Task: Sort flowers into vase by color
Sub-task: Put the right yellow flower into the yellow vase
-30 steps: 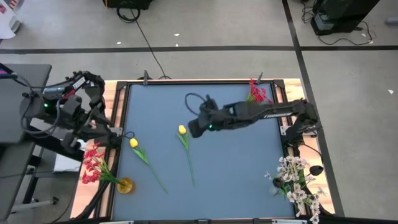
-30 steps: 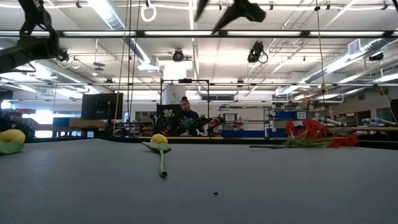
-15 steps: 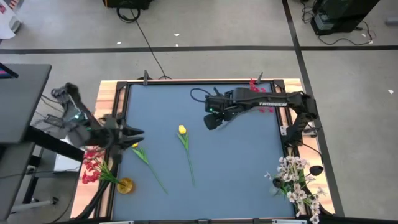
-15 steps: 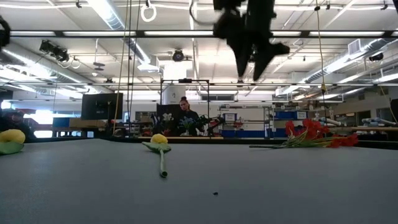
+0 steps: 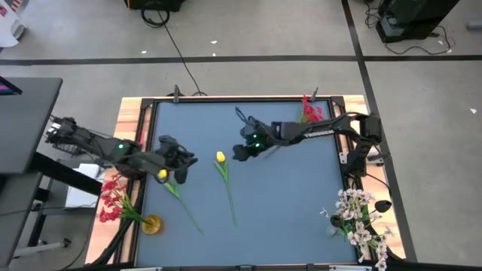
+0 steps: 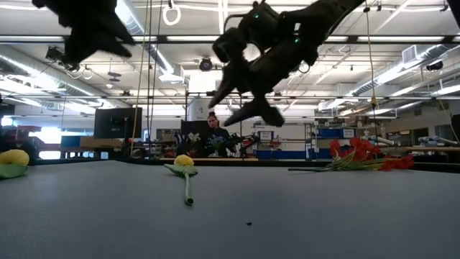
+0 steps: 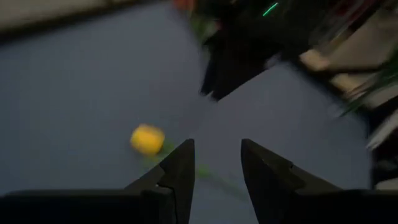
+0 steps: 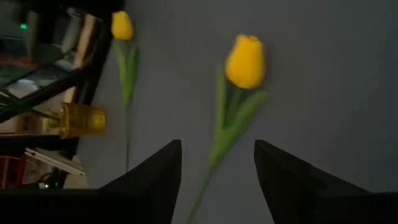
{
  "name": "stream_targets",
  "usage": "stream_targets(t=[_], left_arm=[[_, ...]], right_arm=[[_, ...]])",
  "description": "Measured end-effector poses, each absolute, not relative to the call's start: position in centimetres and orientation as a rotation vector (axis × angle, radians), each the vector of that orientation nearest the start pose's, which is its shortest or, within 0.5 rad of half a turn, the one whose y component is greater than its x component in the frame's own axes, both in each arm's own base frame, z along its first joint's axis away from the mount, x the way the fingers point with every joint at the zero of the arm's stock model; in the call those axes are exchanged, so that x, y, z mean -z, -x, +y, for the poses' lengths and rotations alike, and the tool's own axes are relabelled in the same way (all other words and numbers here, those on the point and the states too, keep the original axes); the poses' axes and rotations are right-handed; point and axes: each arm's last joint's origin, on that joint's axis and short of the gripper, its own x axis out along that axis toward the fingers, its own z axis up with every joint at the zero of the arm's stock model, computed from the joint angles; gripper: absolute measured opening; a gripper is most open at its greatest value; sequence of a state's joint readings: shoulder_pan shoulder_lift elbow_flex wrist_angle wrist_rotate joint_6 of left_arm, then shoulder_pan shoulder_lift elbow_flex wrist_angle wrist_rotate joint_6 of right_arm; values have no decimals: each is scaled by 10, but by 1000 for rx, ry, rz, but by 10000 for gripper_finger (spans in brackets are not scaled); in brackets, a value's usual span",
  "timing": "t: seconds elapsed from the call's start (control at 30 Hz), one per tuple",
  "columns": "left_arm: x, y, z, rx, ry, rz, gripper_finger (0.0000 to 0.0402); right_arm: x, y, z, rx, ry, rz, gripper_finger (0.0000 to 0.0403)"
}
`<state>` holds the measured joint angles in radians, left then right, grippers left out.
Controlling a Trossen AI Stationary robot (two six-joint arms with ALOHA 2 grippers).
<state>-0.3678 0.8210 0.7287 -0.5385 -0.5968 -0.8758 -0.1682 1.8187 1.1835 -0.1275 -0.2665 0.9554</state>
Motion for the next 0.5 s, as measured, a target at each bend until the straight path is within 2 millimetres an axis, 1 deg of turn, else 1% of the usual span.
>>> stream_targets(t=[0.03, 0.1, 0.23, 0.37, 0.5], left_arm=[[-275, -160, -42, -456, 570, 457, 135], [-268, -163, -40, -476, 597, 530, 135], [-254, -161, -33, -527, 632, 698, 141], [-248, -155, -27, -578, 659, 800, 173], [-244, -150, -22, -606, 665, 879, 212]], right_arm=[[-192, -388, -54, 271, -1056, 720, 206], [-180, -397, -49, 286, -999, 738, 200], [-163, -419, -36, 257, -889, 774, 192], [-151, -438, -24, 281, -831, 813, 191], [-150, -455, -19, 331, -739, 797, 190]])
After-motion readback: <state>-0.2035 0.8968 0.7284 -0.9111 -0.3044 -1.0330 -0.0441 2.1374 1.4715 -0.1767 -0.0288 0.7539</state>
